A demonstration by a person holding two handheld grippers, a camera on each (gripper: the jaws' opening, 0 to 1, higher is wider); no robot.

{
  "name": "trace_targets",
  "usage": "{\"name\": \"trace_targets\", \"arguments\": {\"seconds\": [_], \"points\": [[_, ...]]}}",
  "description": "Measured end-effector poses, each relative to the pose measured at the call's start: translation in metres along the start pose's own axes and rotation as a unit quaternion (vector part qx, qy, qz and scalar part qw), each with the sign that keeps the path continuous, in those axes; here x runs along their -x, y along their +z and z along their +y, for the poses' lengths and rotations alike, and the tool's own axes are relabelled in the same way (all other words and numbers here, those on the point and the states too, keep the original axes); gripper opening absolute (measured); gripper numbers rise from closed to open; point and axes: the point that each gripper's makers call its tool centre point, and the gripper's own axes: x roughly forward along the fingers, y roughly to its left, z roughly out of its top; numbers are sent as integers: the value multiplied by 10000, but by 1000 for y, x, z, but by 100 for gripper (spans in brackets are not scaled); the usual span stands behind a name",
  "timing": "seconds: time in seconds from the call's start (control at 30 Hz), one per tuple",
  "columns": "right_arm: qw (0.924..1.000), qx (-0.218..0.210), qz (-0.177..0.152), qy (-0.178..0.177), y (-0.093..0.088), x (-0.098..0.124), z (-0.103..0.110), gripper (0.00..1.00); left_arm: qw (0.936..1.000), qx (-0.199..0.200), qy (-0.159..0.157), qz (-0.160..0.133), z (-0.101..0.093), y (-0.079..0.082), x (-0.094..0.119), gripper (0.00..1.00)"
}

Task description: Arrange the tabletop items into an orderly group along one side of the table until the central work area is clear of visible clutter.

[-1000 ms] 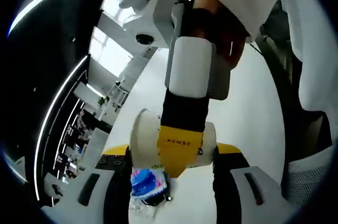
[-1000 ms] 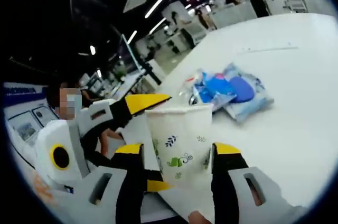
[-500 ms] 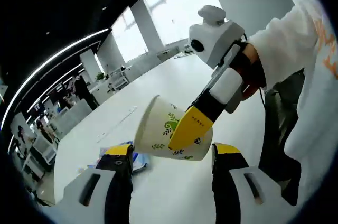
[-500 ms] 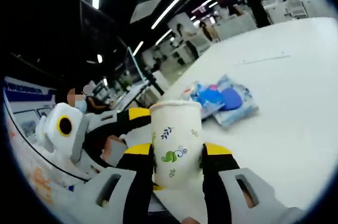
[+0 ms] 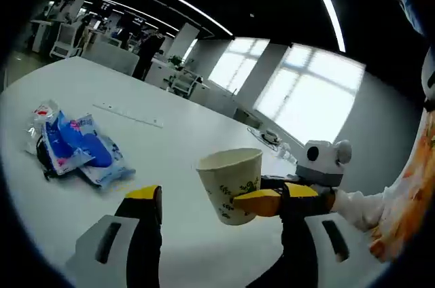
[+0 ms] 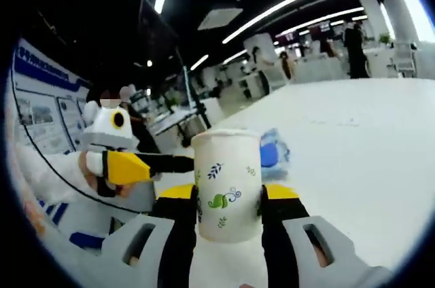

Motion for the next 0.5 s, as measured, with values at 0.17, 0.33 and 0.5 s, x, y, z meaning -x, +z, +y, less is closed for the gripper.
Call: {"name": "trace_targets", "arguments": {"seconds": [0.17, 0.33, 0.5], "points": [[9971, 714, -262, -29, 17, 7, 8, 36, 9999, 89, -64, -117, -28, 4, -18, 69], [9939, 1088, -202, -21, 15, -28, 25, 36, 9980, -350, 531, 21, 9, 17, -3, 51], [9936, 1118, 130, -2, 8, -68, 34, 37, 9959, -481, 721, 239, 49, 28, 18, 44]]}}
